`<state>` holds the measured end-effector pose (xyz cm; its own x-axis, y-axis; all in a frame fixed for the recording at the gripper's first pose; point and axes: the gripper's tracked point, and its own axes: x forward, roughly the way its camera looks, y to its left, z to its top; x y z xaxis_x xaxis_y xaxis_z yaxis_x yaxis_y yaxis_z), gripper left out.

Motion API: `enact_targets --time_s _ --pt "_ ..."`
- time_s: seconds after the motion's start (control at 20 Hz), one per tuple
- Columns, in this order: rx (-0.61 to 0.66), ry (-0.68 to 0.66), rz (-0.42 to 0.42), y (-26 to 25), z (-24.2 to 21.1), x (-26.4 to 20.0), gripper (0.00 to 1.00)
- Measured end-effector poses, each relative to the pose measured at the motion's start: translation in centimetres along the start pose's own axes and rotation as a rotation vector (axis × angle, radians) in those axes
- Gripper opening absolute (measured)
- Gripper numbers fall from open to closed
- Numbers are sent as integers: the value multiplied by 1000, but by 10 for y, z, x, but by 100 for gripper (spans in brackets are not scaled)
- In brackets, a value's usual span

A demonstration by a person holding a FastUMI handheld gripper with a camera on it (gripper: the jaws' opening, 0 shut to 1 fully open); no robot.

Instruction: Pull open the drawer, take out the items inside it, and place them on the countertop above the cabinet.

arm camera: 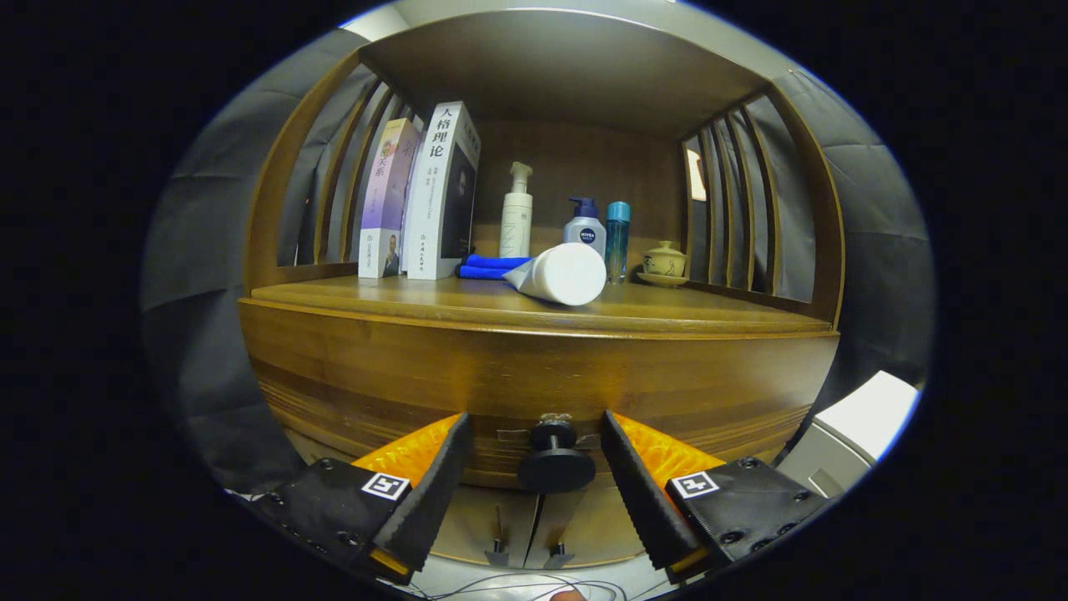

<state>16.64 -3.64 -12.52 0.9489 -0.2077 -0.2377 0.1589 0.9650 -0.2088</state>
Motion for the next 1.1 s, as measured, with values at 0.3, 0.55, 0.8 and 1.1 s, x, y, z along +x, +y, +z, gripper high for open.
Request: enact_targets --time_s 0.3,0.55,0.8,1.1 --pt "23 -60 33 -5 30 -37 99" --pt "77 -95 71 -14 55 -83 99" --pt "89 -140 83 -31 75 -127 99" --pt "82 -192 87 -49 88 -169 99"
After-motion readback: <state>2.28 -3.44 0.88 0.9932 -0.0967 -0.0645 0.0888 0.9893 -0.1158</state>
